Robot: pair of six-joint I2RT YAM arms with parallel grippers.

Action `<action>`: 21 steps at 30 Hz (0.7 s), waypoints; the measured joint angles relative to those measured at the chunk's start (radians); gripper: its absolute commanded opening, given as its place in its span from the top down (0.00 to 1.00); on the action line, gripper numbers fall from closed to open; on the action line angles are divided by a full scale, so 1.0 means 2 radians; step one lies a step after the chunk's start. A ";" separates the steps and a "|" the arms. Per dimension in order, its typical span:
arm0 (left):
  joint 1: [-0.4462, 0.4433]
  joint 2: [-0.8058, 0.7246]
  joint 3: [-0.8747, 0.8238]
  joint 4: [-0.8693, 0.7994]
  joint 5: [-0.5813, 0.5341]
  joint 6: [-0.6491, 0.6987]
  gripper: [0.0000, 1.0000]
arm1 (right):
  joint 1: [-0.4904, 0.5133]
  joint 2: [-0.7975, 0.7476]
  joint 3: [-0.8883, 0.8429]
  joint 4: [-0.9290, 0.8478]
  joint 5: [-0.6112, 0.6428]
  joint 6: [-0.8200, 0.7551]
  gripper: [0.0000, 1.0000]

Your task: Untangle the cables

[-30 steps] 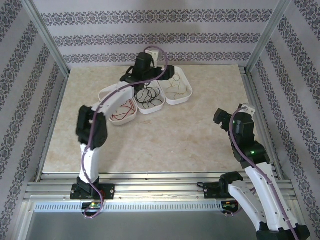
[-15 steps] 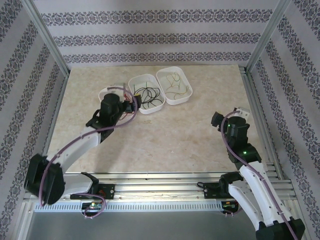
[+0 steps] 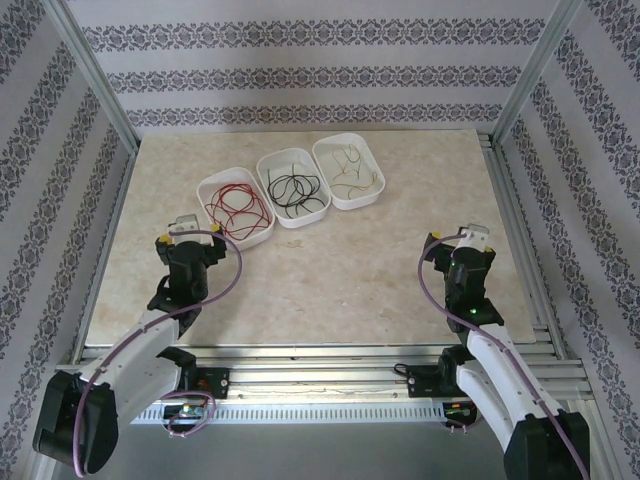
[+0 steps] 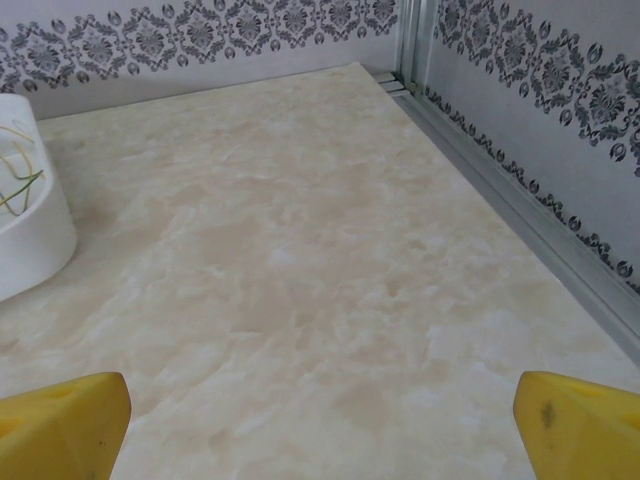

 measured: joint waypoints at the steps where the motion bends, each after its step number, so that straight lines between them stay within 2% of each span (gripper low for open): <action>1: 0.007 0.004 -0.010 0.017 0.001 0.003 0.01 | -0.004 0.007 -0.002 0.010 -0.001 -0.002 0.02; 4: 0.032 0.030 -0.031 0.068 0.014 0.009 0.01 | -0.014 0.029 -0.004 0.039 -0.004 -0.008 0.02; 9: 0.068 0.107 -0.049 0.171 0.069 0.020 0.01 | -0.023 0.063 -0.004 0.081 -0.014 -0.014 0.02; 17: 0.094 0.212 -0.051 0.304 0.145 0.046 0.01 | -0.032 0.100 -0.008 0.129 -0.025 -0.021 0.02; 21: 0.117 0.285 -0.068 0.401 0.182 0.046 0.01 | -0.036 0.121 -0.015 0.161 -0.030 -0.023 0.02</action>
